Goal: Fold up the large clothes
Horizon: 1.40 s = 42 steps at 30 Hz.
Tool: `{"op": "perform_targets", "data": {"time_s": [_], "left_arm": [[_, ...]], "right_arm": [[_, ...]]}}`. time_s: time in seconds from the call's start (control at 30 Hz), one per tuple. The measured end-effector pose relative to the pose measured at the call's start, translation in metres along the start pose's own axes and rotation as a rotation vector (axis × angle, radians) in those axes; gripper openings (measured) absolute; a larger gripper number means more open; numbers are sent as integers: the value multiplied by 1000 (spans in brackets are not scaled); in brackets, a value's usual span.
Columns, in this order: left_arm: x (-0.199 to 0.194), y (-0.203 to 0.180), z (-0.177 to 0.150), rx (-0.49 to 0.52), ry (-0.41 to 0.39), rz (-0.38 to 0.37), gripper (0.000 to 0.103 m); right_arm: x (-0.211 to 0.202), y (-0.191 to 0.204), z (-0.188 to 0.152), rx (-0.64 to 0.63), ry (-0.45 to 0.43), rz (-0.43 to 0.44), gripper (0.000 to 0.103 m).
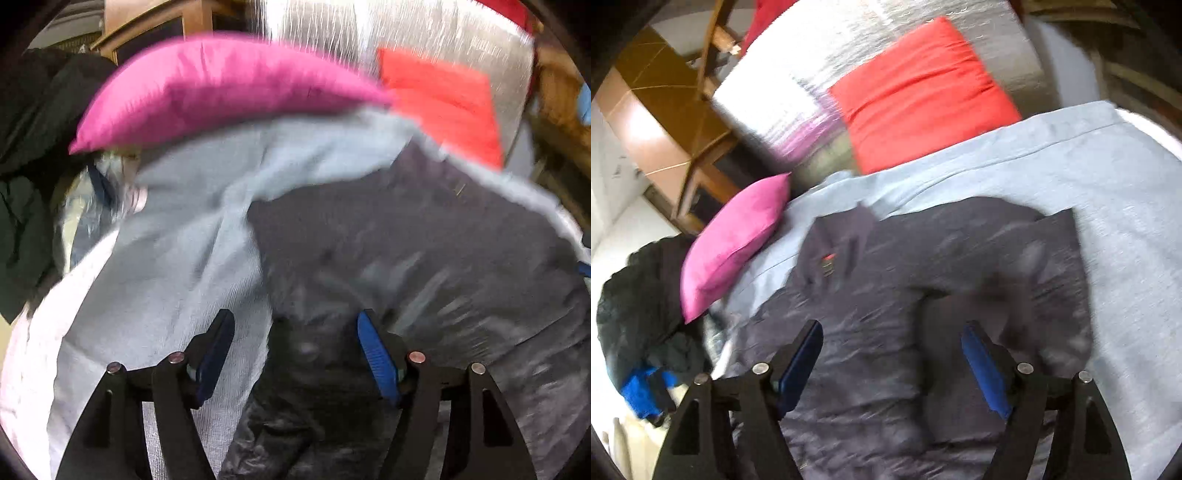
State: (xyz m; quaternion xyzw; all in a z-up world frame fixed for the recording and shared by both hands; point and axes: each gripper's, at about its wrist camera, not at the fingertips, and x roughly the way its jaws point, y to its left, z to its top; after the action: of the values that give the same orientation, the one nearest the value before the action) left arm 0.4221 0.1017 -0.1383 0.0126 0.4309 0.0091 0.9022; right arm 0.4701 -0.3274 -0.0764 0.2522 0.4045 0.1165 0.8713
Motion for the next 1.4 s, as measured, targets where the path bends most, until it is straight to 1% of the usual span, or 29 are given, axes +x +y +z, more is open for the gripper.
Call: {"op": "perform_targets", "data": {"time_s": [0.03, 0.07, 0.13, 0.2, 0.23, 0.27, 0.3, 0.33, 0.37, 0.4, 0.47, 0.5, 0.53, 0.57, 0.6, 0.67, 0.7, 0.73, 0.77, 0.8, 0.83, 0.93, 0.97, 1.03, 1.1, 1.17, 1.23, 1.3, 1.4], "left_arm": [[13, 3, -4, -19, 48, -27, 73], [13, 8, -4, -51, 45, -43, 73], [-2, 11, 0, -66, 23, -36, 72], [-21, 15, 1, -62, -51, -40, 72], [-23, 16, 1, -57, -65, -26, 74], [-21, 17, -1, -51, -58, -5, 75], [-16, 15, -2, -50, -32, 5, 75], [0, 16, -4, -54, 29, 10, 79], [14, 16, -5, -67, 72, -1, 80], [16, 19, -4, -105, 84, -9, 80], [-1, 24, 4, -154, 94, -9, 79], [-12, 27, 6, -161, 73, -27, 79], [-31, 31, 5, -163, 29, -39, 79], [-43, 35, 0, -162, 8, -31, 79], [-63, 41, -8, -160, -11, -24, 79], [-95, 56, -31, -176, -36, -35, 79], [-107, 63, -40, -191, -43, -41, 79], [-123, 73, -58, -218, -49, -59, 79], [-129, 81, -70, -236, -47, -73, 79], [-143, 90, -96, -264, -40, -86, 79], [-151, 95, -110, -280, -37, -94, 79], [-174, 99, -171, -326, -8, -111, 79], [-177, 99, -184, -339, 1, -117, 79], [-180, 97, -212, -364, 35, -136, 79], [-181, 92, -227, -373, 51, -152, 79], [-182, 87, -234, -354, 60, -135, 79], [-185, 82, -236, -338, 47, -124, 79], [-188, 80, -238, -335, 40, -131, 79], [-191, 77, -242, -310, 37, -123, 79]], "right_arm": [[15, -13, 2, 31, 43, -32, 85], [30, -26, 3, 64, 90, -47, 85], [28, -30, 3, 79, 64, -32, 85], [11, -12, 3, 28, 35, -4, 85], [2, -4, 2, -2, 11, 13, 85], [-5, 3, 0, -40, -9, 10, 85], [-8, 5, -4, -69, -13, -3, 85], [-1, 0, -8, -68, 16, -23, 85], [9, -6, -10, -57, 58, -46, 86], [24, -15, -15, -50, 116, -65, 86], [21, -4, -16, -108, 92, -97, 85], [10, 9, -17, -135, 88, -94, 85], [-2, 20, -16, -162, 72, -61, 85], [-21, 33, -21, -208, 39, -50, 85], [-40, 43, -27, -242, 15, -57, 85], [-81, 55, -48, -281, -41, -32, 85], [-100, 57, -63, -290, -55, -26, 85], [-115, 59, -80, -297, -54, -28, 85], [-127, 56, -93, -298, -56, -33, 85], [-145, 48, -115, -287, -62, -35, 85], [-157, 43, -130, -276, -58, -35, 85], [-189, 10, -198, -206, -36, -98, 85], [-202, -4, -217, -171, -23, -114, 85], [-218, -26, -244, -88, -16, -126, 85], [-231, -47, -271, 4, -13, -128, 85], [-240, -60, -289, 42, -12, -147, 85], [-243, -63, -294, 54, -21, -149, 85], [-250, -66, -293, 49, -32, -158, 85], [-249, -75, -294, 76, -32, -152, 85]]}}
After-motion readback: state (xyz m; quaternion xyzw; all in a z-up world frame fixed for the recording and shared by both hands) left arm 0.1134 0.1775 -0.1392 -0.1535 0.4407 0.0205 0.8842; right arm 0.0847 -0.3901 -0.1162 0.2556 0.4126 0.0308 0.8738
